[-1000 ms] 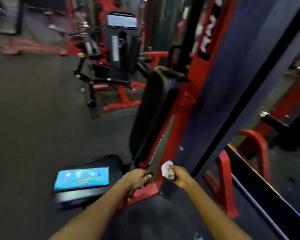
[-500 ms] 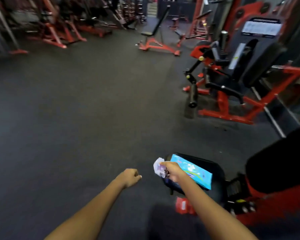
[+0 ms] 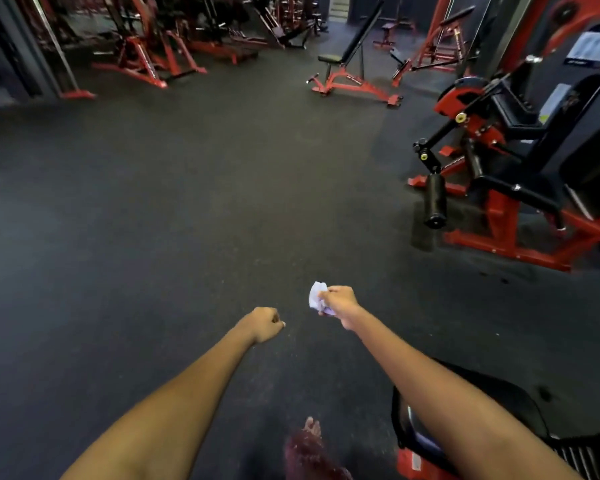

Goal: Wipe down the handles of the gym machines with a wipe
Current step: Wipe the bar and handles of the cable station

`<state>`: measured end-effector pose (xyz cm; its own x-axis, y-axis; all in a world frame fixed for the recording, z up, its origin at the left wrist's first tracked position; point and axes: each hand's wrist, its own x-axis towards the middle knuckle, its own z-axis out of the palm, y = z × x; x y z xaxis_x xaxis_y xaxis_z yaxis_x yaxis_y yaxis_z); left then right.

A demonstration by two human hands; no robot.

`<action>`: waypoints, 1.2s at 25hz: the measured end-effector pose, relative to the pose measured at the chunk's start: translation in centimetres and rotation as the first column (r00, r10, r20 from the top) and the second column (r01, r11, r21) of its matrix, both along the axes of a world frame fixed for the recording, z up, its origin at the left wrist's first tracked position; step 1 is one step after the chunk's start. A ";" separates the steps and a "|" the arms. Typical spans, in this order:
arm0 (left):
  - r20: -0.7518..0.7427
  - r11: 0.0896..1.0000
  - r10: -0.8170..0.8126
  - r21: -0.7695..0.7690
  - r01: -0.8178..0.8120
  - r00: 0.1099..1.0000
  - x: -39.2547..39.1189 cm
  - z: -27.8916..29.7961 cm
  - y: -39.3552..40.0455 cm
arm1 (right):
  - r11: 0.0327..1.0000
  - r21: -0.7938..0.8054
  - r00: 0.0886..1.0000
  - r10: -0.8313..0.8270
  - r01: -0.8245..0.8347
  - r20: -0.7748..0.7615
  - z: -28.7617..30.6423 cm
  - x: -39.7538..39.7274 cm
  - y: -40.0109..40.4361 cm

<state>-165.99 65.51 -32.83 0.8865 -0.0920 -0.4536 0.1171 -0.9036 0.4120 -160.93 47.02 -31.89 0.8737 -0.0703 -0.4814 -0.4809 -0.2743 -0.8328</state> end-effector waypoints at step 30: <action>0.109 0.953 -0.264 0.183 0.242 0.958 86.5 8.8 -1.7 | 0.918 -0.357 0.946 -0.057 0.176 0.319 5.1 80.4 -3.7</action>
